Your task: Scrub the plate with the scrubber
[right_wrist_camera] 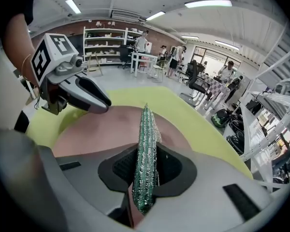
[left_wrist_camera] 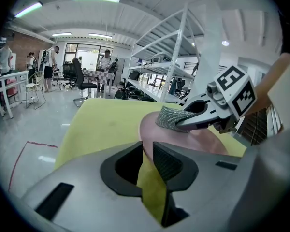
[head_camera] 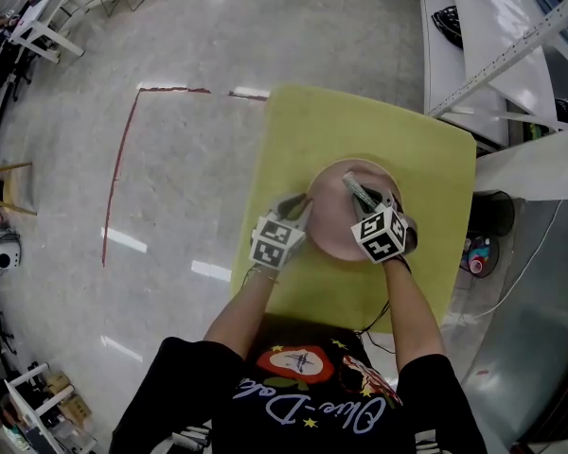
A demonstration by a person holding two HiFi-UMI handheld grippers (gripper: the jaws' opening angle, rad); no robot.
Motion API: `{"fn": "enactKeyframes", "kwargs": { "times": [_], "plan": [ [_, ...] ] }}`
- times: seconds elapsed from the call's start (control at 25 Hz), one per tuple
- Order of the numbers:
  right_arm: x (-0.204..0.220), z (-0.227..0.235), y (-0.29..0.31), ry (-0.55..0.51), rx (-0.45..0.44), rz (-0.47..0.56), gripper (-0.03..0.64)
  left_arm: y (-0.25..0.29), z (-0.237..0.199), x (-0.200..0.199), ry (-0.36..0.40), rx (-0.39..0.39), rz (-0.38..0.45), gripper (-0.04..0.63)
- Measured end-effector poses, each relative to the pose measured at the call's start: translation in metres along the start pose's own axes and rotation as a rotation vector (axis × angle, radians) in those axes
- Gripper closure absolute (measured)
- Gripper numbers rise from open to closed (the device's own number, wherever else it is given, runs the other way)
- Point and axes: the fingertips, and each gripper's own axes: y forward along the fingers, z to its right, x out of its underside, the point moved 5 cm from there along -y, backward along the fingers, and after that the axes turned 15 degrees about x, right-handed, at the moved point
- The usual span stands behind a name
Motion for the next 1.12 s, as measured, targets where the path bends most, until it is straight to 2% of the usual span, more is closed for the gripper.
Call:
{"fn": "enactKeyframes", "kwargs": {
  "times": [0.56, 1.12],
  "plan": [
    [-0.006, -0.041, -0.016, -0.034, -0.117, 0.034, 0.558, 0.001, -0.001, 0.0, 0.005, -0.009, -0.001, 0.538],
    [-0.003, -0.09, -0.044, -0.093, -0.3, 0.063, 0.558, 0.003, -0.002, 0.0, -0.001, -0.025, 0.001, 0.54]
  ]
}}
